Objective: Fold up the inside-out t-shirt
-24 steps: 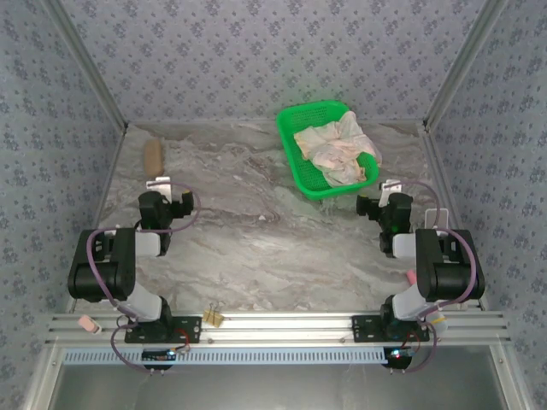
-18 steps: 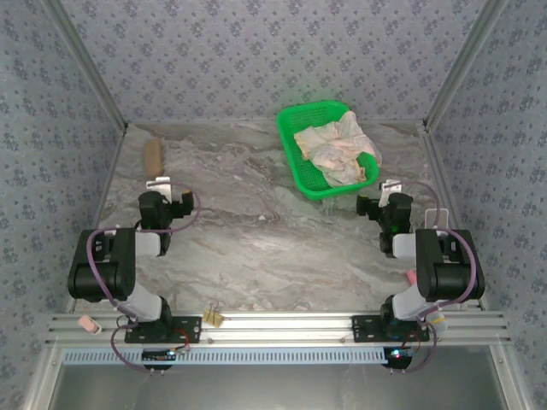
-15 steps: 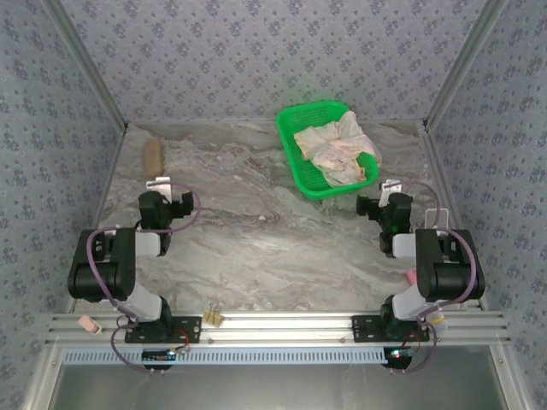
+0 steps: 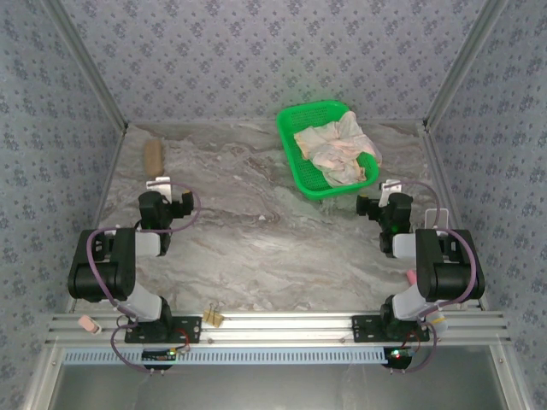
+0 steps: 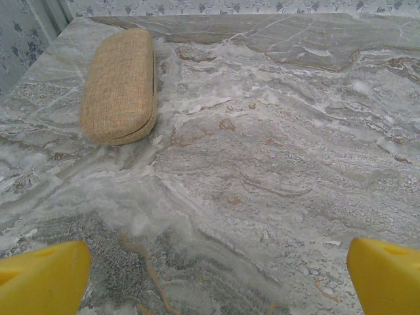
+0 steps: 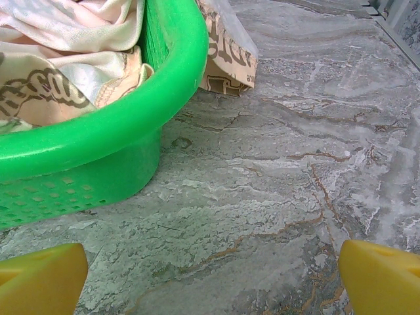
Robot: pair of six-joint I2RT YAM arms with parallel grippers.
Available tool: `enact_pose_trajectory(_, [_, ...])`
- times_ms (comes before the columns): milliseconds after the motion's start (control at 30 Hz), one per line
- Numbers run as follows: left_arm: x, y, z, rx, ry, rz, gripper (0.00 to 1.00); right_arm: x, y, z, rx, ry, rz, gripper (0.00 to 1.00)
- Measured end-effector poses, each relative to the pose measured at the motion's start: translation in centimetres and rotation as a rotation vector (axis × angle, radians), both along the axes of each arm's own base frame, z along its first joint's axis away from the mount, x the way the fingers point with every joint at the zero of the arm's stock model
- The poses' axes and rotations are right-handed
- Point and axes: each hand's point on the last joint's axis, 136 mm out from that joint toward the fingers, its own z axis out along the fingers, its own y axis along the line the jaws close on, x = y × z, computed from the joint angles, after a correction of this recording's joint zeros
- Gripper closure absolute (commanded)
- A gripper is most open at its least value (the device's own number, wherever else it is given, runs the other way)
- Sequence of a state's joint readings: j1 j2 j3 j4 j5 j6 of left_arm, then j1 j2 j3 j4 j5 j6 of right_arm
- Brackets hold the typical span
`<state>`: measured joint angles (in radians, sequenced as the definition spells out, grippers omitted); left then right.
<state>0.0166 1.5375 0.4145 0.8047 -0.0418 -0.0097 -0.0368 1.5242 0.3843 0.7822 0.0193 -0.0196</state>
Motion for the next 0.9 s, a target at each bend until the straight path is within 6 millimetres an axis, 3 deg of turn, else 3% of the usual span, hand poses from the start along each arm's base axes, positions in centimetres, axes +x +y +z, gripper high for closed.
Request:
enact_pose_trajectory(533, [0.0,0.0,0.0,0.000,0.000,0.000,0.00,0.0,0.0,0.0,0.000,0.000,-0.001,0.00])
enact_pose_trajectory(667, [-0.4,-0.2,0.2,0.033,0.019,0.029,0.00,-0.7,-0.7,1.2,-0.030,0.005,-0.075,0.00])
enact_pose_trajectory(767, [-1.5,-1.8,3.3,0.067,0.012,0.031,0.00,-1.6,-1.9,5.1,-0.024,-0.050,-0.177,0.00])
enact_pose_trajectory(900, [-1.8,-2.2,12.0,0.011,-0.111,0.058,0.00,-3.4,-3.4,11.6,0.075,-0.144,-0.305,0.00])
